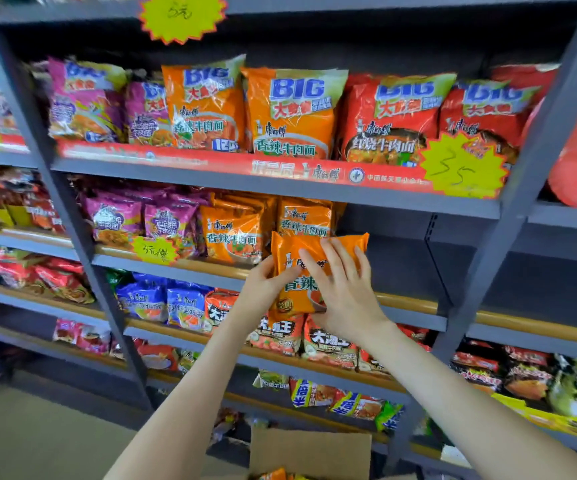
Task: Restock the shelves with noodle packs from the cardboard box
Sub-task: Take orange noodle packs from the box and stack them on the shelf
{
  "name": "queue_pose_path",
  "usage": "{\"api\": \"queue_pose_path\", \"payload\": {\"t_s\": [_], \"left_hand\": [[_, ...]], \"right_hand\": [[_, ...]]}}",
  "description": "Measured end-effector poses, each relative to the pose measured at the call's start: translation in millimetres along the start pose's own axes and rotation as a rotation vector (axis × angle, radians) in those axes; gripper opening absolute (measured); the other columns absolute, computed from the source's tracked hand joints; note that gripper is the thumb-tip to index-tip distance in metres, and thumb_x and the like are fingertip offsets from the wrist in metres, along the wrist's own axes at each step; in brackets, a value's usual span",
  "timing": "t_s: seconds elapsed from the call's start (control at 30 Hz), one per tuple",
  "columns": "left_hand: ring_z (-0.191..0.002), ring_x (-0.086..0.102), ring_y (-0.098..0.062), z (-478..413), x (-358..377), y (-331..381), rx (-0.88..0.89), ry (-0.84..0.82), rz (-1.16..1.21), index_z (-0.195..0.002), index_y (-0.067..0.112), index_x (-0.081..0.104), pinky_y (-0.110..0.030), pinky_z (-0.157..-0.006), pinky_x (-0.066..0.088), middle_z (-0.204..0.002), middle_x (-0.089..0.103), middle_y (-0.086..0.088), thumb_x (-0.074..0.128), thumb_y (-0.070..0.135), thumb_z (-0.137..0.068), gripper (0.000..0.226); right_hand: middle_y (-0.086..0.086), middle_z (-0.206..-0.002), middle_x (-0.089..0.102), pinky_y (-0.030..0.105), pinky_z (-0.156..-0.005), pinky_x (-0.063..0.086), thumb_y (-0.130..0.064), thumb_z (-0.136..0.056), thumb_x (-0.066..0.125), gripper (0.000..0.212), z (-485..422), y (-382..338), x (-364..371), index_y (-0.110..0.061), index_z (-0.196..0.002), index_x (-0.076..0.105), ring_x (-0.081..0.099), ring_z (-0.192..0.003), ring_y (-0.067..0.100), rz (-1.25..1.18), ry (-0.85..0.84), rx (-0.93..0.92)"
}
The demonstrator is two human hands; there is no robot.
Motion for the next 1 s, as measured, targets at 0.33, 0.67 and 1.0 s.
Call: {"api": "queue_pose_path", "payload": {"t_s": [0.33,0.67,1.0], "left_hand": [[-0.140,0.026,-0.028,-22,7,39,0.937,0.351,-1.322,-0.145,0.010,0.034,-0.046,-0.115,0.020,-0.151,0.033,-0.014,0.046,0.032,-0.094,0.057],[-0.146,-0.014,-0.024,-153,9,-22,0.501,0.115,-1.694,-0.153,0.013,-0.005,-0.049,-0.113,-0.014,-0.159,-0.014,-0.007,0.028,0.033,-0.103,0.064],[-0.144,-0.022,-0.027,-236,4,-81,0.259,0.072,-1.485,-0.145,0.004,-0.024,-0.038,-0.120,0.002,-0.154,-0.029,-0.014,0.031,0.021,-0.101,0.073]], "right_hand": [[0.020,-0.152,0.022,0.056,-0.109,0.010,-0.034,-0.058,0.084,0.115,-55,39,26,-0.022,-0.151,0.018,0.018,-0.140,0.037,0.147,0.022,0.039],[0.017,-0.156,0.017,0.055,-0.112,0.006,-0.044,-0.061,0.082,0.121,-122,77,113,-0.023,-0.153,0.006,0.016,-0.143,0.036,0.217,-0.170,0.148],[0.020,-0.141,0.044,0.056,-0.100,0.034,-0.043,-0.061,0.077,0.097,-161,78,183,-0.017,-0.146,0.036,0.037,-0.128,0.036,0.326,0.012,0.132]]}}
Point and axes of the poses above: each hand's wrist, its own z-axis away from the middle knuckle, its own x-axis out of the palm, y = z × x, the point moved 9 cm from there along -z, towards the middle knuckle
